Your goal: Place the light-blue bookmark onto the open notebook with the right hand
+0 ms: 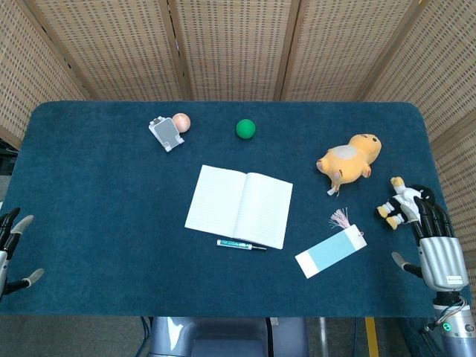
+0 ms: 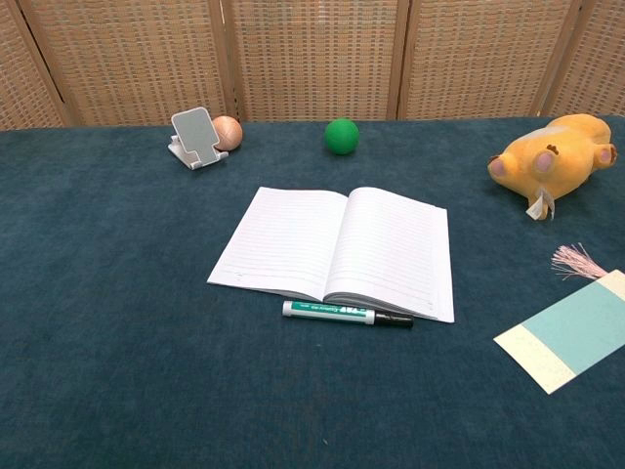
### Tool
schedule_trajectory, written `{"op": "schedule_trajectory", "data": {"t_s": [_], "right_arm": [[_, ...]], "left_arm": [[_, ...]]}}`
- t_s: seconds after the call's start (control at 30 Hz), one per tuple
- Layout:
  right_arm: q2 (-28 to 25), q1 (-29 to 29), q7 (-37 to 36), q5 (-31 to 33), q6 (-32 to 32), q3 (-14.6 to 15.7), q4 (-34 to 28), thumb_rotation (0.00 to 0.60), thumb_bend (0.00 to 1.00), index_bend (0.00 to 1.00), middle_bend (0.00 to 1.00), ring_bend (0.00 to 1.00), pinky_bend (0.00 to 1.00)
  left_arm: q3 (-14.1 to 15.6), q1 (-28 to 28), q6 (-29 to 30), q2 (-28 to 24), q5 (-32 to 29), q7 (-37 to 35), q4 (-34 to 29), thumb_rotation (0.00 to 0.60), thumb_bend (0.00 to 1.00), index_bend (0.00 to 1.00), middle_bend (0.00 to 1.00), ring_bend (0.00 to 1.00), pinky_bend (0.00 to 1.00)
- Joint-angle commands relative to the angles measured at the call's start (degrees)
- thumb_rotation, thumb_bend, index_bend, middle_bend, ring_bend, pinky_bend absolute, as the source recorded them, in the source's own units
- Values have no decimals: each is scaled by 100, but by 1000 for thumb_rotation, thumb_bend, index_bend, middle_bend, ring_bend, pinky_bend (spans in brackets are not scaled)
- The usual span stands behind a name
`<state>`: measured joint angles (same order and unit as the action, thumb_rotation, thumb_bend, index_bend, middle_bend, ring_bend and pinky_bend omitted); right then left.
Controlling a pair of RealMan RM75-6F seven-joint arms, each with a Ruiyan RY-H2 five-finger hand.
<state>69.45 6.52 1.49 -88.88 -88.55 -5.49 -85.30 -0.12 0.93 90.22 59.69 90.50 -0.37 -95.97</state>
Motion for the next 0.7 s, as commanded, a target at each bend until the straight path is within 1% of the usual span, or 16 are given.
{"op": "schedule_trajectory", "data": {"t_s": [0.03,0.3,0.47,0.57,0.63,0.7], "right_arm": [[1,20,84,67,89,9,-25,600,0,94,0,0,0],[-24,40,231,129,226,45,-93,600,0,94,0,0,0],[-194,125,370,-13,435,166,-159,600,0,94,0,0,0],[-457,502,331,-577,894,367,-5,600,0,95,0,0,0],[-606,920,-81,-1046,1463,604,212,600,0,95,0,0,0],[-648,1144,-377,-1260,1765,747,363,600,0,95,0,0,0]], "left_arm": [[-13,-2,-4,-2,-27,-15,-4,600,0,0,0,0,0],[-38,16,-57,-29,-97,-39,-23,600,0,0,0,0,0],[-32,21,-67,-25,-83,-5,-21,600,0,0,0,0,0],[-47,10,-38,-3,-98,43,-28,600,0,0,0,0,0],[-78,11,-29,20,-142,118,-57,600,0,0,0,0,0],[-86,28,-69,36,-172,193,-80,600,0,0,0,0,0]]}}
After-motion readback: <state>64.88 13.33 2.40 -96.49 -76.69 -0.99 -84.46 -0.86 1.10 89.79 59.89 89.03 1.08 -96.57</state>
